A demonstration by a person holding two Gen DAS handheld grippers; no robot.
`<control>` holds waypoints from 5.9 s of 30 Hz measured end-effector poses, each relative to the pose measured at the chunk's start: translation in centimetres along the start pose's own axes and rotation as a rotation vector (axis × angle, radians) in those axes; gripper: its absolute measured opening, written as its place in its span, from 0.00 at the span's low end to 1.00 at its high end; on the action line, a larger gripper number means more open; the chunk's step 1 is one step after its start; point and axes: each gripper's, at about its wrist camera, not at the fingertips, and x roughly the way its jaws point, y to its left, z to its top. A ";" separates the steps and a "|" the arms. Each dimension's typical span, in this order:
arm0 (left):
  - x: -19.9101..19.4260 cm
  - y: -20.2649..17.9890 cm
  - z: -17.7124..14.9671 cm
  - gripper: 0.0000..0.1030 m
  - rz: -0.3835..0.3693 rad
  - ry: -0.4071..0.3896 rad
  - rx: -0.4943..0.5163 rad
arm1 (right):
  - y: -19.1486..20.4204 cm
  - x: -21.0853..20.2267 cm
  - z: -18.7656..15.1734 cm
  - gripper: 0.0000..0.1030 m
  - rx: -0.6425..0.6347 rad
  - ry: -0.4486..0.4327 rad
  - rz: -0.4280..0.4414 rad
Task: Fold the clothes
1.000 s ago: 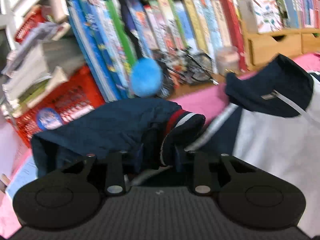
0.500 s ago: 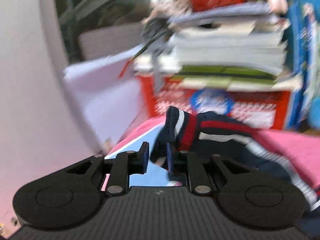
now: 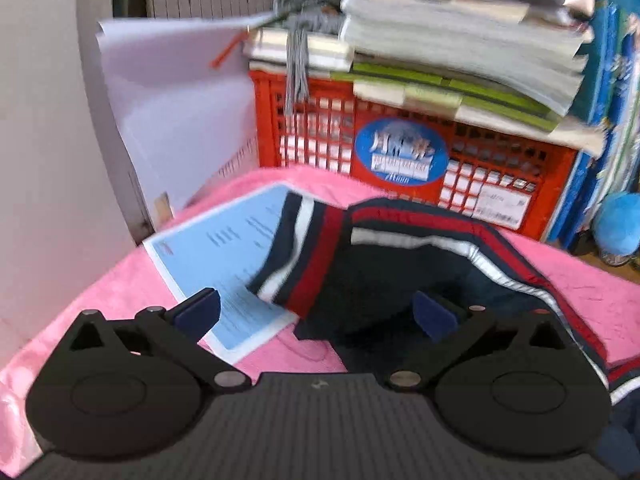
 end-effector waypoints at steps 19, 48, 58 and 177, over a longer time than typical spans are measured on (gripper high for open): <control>4.2 -0.7 -0.8 1.00 0.147 -0.028 0.002 | -0.7 0.4 0.1 1.00 0.061 0.022 0.032; -7.1 -3.8 -4.4 0.28 -0.116 -0.184 0.197 | 0.7 0.0 0.1 1.00 -0.028 -0.012 -0.045; -4.1 -8.1 -7.7 0.32 -0.025 -0.040 0.413 | 1.8 -0.4 0.1 1.00 -0.087 -0.033 -0.097; 0.8 6.6 -0.2 0.68 0.114 -0.024 -0.322 | 3.4 10.1 7.7 0.86 -0.072 -0.067 -0.033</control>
